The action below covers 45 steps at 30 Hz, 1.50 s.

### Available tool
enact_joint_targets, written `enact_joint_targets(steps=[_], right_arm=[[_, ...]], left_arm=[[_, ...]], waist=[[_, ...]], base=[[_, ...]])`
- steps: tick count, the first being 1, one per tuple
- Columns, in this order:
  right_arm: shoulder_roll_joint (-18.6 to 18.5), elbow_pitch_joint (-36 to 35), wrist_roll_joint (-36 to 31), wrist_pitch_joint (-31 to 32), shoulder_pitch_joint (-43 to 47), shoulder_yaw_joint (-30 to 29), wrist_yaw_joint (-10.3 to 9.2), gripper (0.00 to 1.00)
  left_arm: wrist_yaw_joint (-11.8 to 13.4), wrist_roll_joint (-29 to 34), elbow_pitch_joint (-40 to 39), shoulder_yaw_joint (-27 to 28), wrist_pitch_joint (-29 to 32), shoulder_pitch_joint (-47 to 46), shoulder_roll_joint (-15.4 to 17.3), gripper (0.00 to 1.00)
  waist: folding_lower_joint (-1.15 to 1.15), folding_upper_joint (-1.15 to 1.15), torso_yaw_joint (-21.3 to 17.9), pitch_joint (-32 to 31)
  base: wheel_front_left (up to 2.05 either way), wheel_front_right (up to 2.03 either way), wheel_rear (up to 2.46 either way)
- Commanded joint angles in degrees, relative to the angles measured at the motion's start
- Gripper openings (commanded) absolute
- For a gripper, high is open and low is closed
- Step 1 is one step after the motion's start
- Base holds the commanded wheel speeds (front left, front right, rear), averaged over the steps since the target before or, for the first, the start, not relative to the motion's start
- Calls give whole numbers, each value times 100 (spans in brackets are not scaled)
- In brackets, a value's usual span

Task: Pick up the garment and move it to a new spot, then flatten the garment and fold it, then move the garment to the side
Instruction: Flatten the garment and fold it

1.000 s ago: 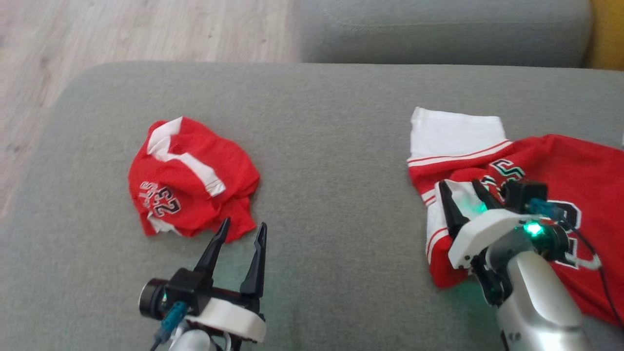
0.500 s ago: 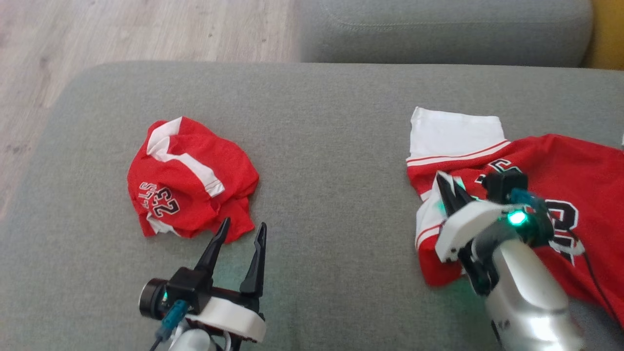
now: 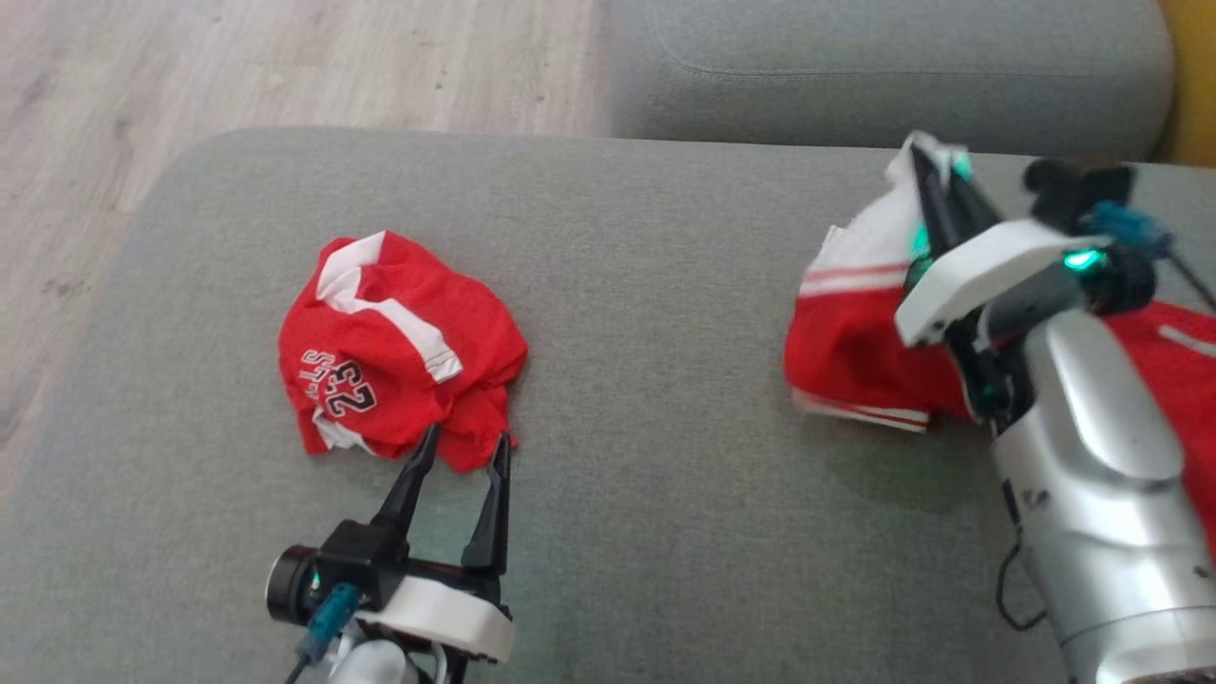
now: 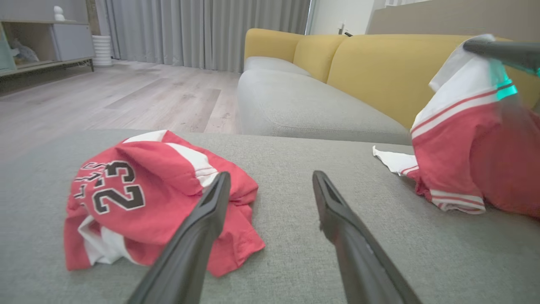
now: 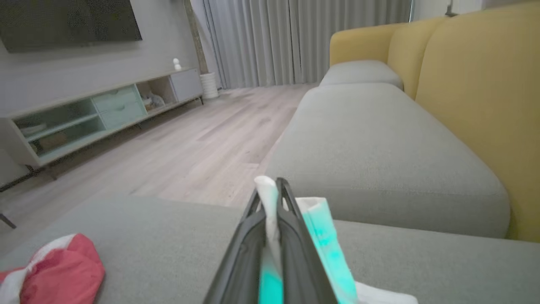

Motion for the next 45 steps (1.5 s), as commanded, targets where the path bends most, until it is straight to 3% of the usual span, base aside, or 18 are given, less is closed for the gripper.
enact_joint_targets(steps=[1, 11, 14, 15, 18, 19, 20, 21, 25, 28, 31, 34, 40, 45], right_arm=[[63, -329, 90, -90, -234, 72, -4, 0], [285, -1732, -63, -410, 1112, 1566, -4, 0], [310, -1782, -79, -393, 1436, 2009, -4, 0], [320, -1759, -107, -395, 1671, 2478, -4, 0], [326, -1615, -97, -376, 1892, 3125, -4, 0], [326, -1615, -97, -376, 1892, 3125, -4, 0], [324, -1537, -64, -331, 1945, 3322, -4, 69], [300, -1463, -30, -252, 1976, 3561, -4, 100], [140, -1389, 267, -199, 1994, 4134, -4, 100], [71, -1478, 439, -369, 1994, 3995, -4, 100], [27, -1654, 458, -629, 2036, 3496, -4, 100], [31, -1887, 329, -894, 2212, 2635, -4, 100], [253, -2383, -363, -1251, 2938, 346, -4, 100], [336, -2445, -600, -1302, 3645, -664, -4, 100]], left_arm=[[39, -30, -203, 230, -54, -168, -23, 100], [24, -8, -284, 361, -55, -91, -60, 100], [5, 11, -268, 369, -55, -78, -54, 100], [-15, 33, -247, 355, -55, -91, -59, 100], [-23, 50, -230, 349, -55, -115, -69, 100], [-23, 50, -230, 349, -55, -115, -69, 100], [-27, 55, -226, 345, -55, -117, -71, 100], [-29, 60, -220, 344, -55, -116, -71, 100], [-29, 71, -205, 355, -55, -84, -62, 100], [-14, 71, -205, 380, -55, -40, -42, 100], [-12, 72, -211, 393, -55, -14, -26, 100], [5, 71, -244, 405, -55, 0, -25, 100], [33, 66, -338, 452, -55, 54, 4, 100], [26, 63, -376, 457, -55, 78, 11, 100]], waist=[[0, 0, 39, 6], [0, 0, 22, 29], [0, 0, -19, 13], [0, 0, -48, -3], [0, 0, -94, -42], [0, 0, -94, -42], [0, 0, -107, -55], [0, 0, -120, -71], [0, 0, -184, -129], [0, 0, -266, -178], [0, 0, -354, -234], [0, 0, -457, -280], [0, 0, -749, -327], [0, 0, -952, -317]], base=[[0, 0, 0], [0, 0, 0], [0, 0, 0], [0, 0, 0], [0, 0, 0], [0, 0, 0], [0, 0, 0], [0, 0, 0], [0, 0, 0], [0, 0, 0], [0, 0, 0], [0, 0, 0], [0, 0, 0], [0, 0, 0]])
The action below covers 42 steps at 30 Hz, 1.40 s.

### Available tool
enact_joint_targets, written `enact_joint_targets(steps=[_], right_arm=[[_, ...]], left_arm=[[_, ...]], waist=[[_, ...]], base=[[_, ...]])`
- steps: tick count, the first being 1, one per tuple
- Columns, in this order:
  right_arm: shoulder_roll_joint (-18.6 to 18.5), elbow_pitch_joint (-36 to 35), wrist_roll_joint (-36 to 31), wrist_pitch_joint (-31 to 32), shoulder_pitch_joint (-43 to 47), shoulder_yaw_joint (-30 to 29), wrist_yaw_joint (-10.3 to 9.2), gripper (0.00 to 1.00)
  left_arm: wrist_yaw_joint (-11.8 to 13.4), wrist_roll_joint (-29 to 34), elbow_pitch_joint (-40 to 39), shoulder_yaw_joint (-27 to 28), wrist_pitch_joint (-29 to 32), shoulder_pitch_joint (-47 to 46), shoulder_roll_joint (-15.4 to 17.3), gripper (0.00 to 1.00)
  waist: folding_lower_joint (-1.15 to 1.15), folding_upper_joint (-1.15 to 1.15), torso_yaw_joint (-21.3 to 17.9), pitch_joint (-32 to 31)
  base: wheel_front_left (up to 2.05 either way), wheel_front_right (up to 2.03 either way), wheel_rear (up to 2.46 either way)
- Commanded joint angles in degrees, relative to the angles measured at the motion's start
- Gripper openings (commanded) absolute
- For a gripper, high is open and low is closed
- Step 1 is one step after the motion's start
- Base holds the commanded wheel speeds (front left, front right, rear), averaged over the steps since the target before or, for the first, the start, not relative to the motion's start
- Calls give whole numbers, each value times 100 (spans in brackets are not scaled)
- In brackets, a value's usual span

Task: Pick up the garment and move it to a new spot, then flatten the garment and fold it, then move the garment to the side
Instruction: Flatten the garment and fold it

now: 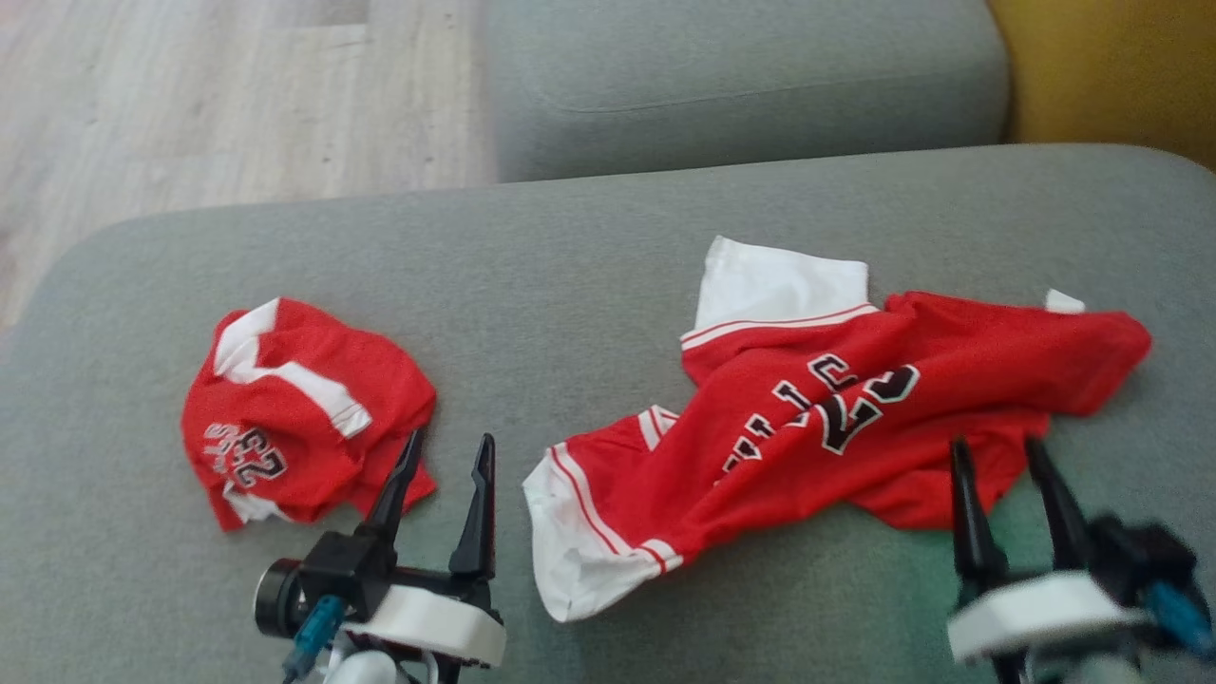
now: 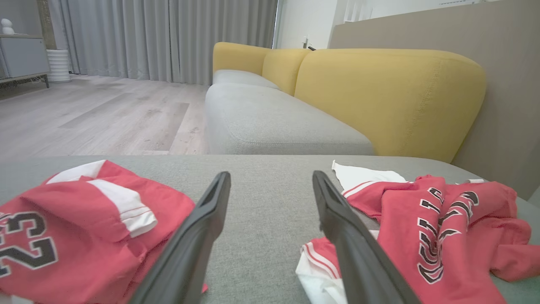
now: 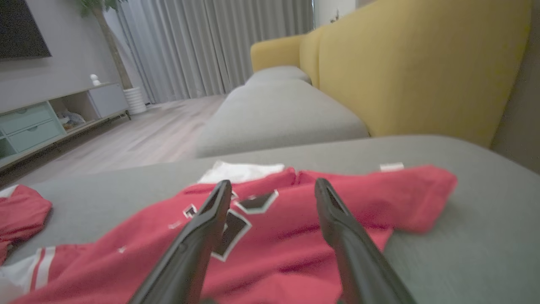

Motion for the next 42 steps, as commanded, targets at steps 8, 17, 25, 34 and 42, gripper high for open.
enact_joint_targets(steps=[8, 17, 25, 34, 42], right_arm=[[21, 352, 475, -146, 169, -239, -4, 100], [22, 1462, 845, 202, -388, 41, -4, 100], [22, 2489, 857, 263, -905, 63, -4, 0], [22, 2450, -79, 293, -857, -1427, -4, 0], [22, 1189, -727, 1257, -400, -2594, -4, 0]], left_arm=[[-3, 41, -205, 184, -54, -193, 40, 100], [-63, 63, -127, 125, -54, -265, 28, 100], [-65, 63, -84, 112, -55, -252, 36, 100], [-7, 21, -119, 186, -55, -137, 19, 100], [-10, 15, -142, 193, -55, -93, -48, 100]], waist=[[0, 0, -165, 153], [0, 0, -29, 242], [0, 0, 89, 226], [0, 0, -85, 55], [0, 0, -207, -3]], base=[[0, 0, 0], [0, 0, 0], [0, 0, 0], [0, 0, 0], [0, 0, 0]])
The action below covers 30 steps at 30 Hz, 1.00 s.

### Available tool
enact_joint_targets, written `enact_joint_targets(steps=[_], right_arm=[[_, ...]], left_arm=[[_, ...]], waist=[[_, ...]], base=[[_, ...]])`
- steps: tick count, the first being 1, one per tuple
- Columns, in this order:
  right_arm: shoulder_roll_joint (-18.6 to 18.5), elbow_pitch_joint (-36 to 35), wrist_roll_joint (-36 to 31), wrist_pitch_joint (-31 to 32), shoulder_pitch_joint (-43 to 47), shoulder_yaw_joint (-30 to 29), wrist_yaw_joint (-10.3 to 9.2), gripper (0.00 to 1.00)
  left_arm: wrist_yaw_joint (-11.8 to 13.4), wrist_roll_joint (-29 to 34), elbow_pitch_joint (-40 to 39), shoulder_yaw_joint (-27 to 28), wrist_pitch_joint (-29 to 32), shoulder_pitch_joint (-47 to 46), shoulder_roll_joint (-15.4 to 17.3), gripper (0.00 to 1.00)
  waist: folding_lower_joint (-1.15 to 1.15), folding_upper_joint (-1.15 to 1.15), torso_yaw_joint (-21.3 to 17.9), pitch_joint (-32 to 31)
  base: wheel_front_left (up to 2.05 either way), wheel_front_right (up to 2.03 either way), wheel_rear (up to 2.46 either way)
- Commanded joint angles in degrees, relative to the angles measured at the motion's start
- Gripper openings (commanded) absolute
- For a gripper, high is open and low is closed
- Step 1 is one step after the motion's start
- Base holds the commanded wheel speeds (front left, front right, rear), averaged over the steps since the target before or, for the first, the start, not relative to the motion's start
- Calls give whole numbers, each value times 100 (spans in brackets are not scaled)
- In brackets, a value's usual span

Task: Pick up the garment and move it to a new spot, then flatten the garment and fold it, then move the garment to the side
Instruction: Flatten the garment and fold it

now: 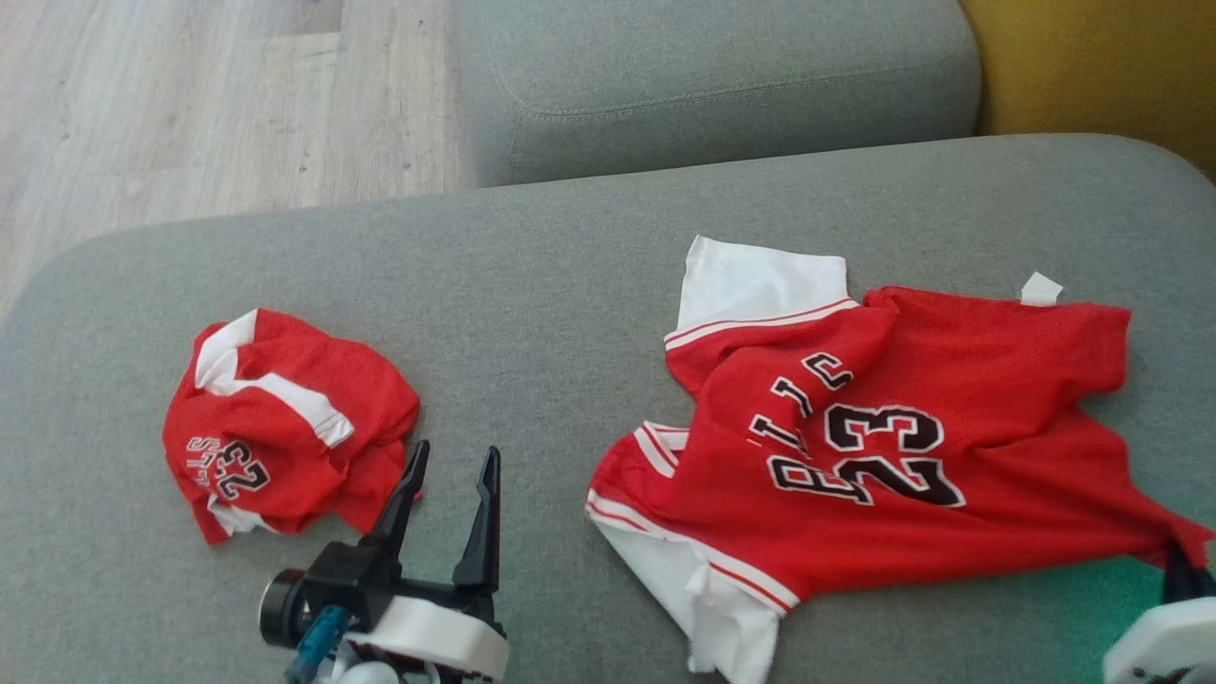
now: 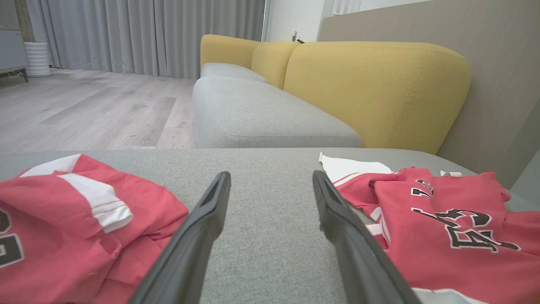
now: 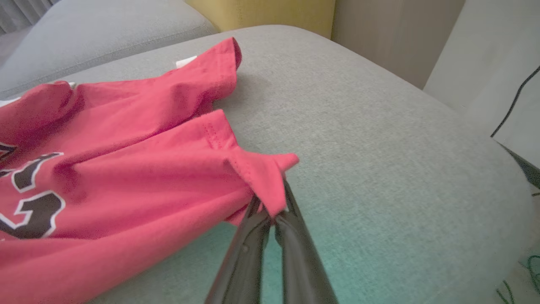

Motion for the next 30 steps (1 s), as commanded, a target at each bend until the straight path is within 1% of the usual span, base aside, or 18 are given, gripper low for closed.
enact_joint_targets(steps=[1, 2, 3, 5, 7, 8, 9, 10, 11, 12, 15, 18, 22, 25, 27, 28, 30], right_arm=[[-55, -384, -65, 170, -79, 39, -4, 0], [-55, -531, -105, 227, -51, -13, -4, 27], [-55, -690, -117, 223, -50, -52, -4, 100], [-55, -966, -110, 174, -67, 32, -4, 100], [-55, -1232, 116, -38, -139, 276, -4, 100], [-55, -1353, 180, -169, -151, 469, -4, 100], [-54, -1569, 418, -435, -158, 886, -4, 100], [-54, -1684, 509, -555, -135, 1158, -4, 100], [-54, -1684, 509, -555, -135, 1158, -4, 100], [-54, -1874, 646, -762, -53, 1661, -4, 100], [-54, -2040, 806, -935, 102, 2374, -4, 100], [-54, -2053, 801, -954, 180, 2815, -4, 100], [-54, -2037, 820, -961, 110, 3042, -4, 100], [-54, -2018, 738, -854, -106, 3110, -4, 100], [-54, -1927, 682, -584, -351, 3020, -4, 100], [-54, -1841, 578, -355, -511, 2936, -4, 100], [-54, -1662, 598, 64, -933, 2839, -4, 100]], left_arm=[[35, 9, -177, 204, -55, -192, -12, 100], [30, 11, -173, 207, -55, -199, -17, 100], [25, 12, -168, 210, -55, -206, -22, 100], [12, 17, -158, 216, -55, -216, -29, 100], [-1, 22, -149, 225, -55, -220, -34, 100], [-8, 26, -144, 227, -55, -222, -36, 100], [-20, 37, -129, 228, -55, -222, -39, 100], [-22, 43, -122, 231, -55, -221, -41, 100], [-22, 43, -122, 231, -55, -221, -41, 100], [-24, 51, -119, 239, -55, -218, -46, 100], [-26, 60, -123, 251, -55, -209, -52, 100], [-38, 75, -131, 249, -55, -200, -57, 100], [-53, 96, -128, 231, -55, -203, -60, 100], [-60, 119, -128, 213, -55, -244, -51, 100], [-71, 129, -133, 202, -55, -306, -47, 100], [-75, 130, -138, 200, -55, -341, -47, 100], [-80, 132, -144, 194, -55, -407, -50, 100]], waist=[[0, 0, 1, 6], [0, 0, 3, 7], [0, 0, 4, 9], [0, 0, 15, 6], [0, 0, 29, 0], [0, 0, 42, -6], [0, 0, 71, -31], [0, 0, 85, -42], [0, 0, 85, -42], [0, 0, 116, -61], [0, 0, 152, -67], [0, 0, 193, -47], [0, 0, 253, -16], [0, 0, 360, 76], [0, 0, 458, 172], [0, 0, 509, 231], [0, 0, 619, 366]], base=[[0, 0, 0], [0, 0, 0], [0, 0, 0], [0, 0, 0], [0, 0, 0], [0, 0, 0], [0, 0, 0], [0, 0, 0], [0, 0, 0], [0, 0, 0], [0, 0, 0], [0, 0, 0], [0, 0, 0], [0, 0, 0], [0, 0, 0], [0, 0, 0], [0, 0, 0]])
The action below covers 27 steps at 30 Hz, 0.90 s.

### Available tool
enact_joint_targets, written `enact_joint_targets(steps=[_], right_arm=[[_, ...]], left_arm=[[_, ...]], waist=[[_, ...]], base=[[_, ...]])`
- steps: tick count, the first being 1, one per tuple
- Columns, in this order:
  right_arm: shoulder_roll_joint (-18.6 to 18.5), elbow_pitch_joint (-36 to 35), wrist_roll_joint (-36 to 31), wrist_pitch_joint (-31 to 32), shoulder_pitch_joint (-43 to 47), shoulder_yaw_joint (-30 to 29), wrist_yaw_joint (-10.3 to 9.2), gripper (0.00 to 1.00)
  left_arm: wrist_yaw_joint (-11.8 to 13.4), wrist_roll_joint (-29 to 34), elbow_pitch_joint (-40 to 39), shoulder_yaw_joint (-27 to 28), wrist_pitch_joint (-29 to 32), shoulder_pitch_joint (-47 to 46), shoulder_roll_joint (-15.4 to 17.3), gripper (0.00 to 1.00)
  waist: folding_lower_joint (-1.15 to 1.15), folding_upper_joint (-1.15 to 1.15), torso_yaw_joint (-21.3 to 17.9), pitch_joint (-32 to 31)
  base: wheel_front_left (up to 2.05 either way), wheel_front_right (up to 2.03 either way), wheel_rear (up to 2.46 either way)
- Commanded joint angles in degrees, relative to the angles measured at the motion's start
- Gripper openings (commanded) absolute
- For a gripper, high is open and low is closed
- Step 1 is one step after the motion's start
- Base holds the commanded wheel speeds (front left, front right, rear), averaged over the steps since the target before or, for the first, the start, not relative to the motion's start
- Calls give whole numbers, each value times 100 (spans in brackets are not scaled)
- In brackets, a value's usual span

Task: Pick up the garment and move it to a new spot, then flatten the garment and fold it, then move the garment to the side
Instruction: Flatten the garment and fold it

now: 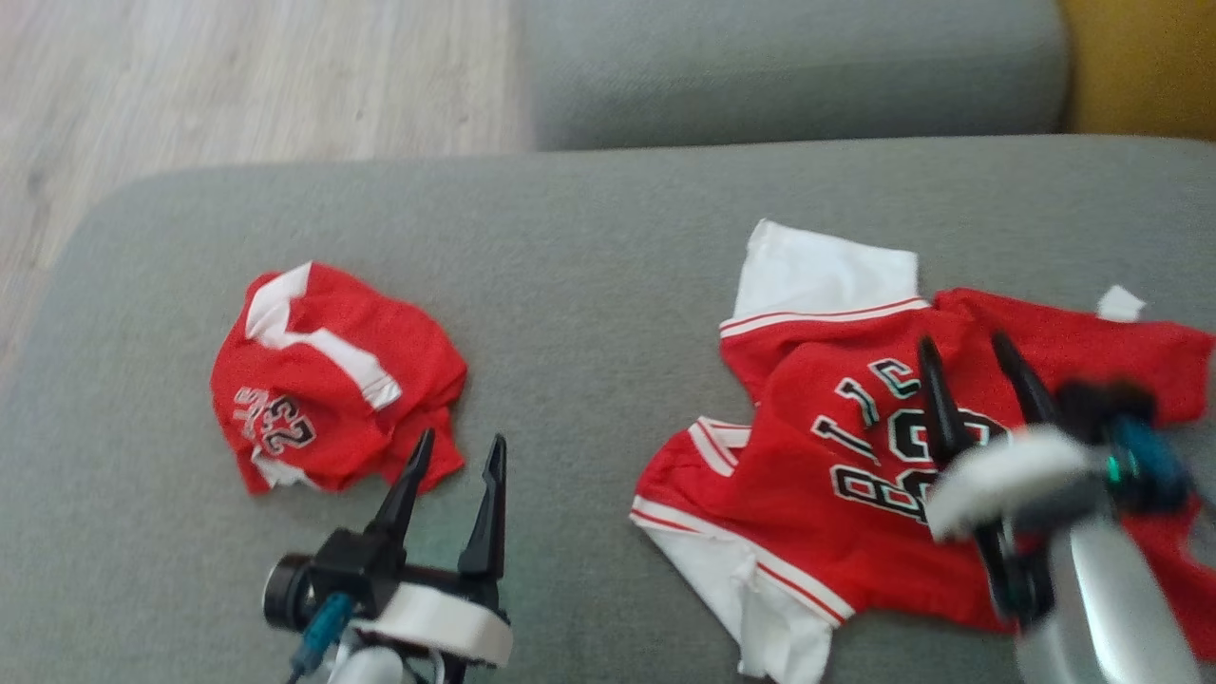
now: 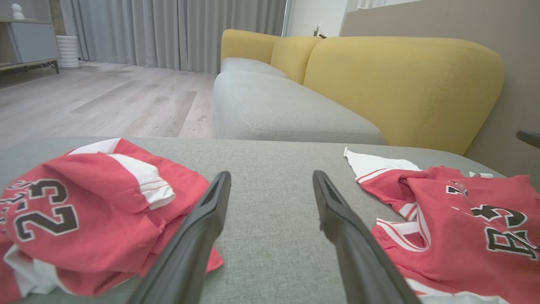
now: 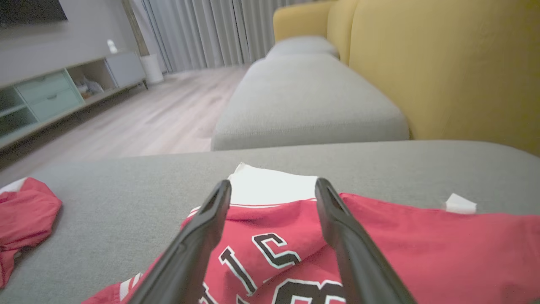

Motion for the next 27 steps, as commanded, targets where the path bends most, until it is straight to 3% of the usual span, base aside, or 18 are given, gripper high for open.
enact_joint_targets(steps=[1, 10, 18, 27], right_arm=[[-40, -111, 2, 173, -512, 203, -4, 100], [-68, 1617, -412, 2015, -2277, 425, -4, 100], [-436, 2951, -479, 2753, -3166, 413, -4, 100], [-682, 3922, -568, 3349, -3522, 336, -4, 100]], left_arm=[[-25, 34, -165, 174, -55, -348, -15, 100], [-111, -6, -137, 6, -55, -671, -107, 100], [-126, -61, -100, -211, -55, -891, -161, 100], [-86, -172, -119, -322, -55, -954, -172, 100]], waist=[[0, 0, 163, 174], [0, 0, 817, 661], [0, 0, 1319, 970], [0, 0, 1542, 1097]], base=[[0, 0, 0], [0, 0, 0], [0, 0, 0], [0, 0, 0]])
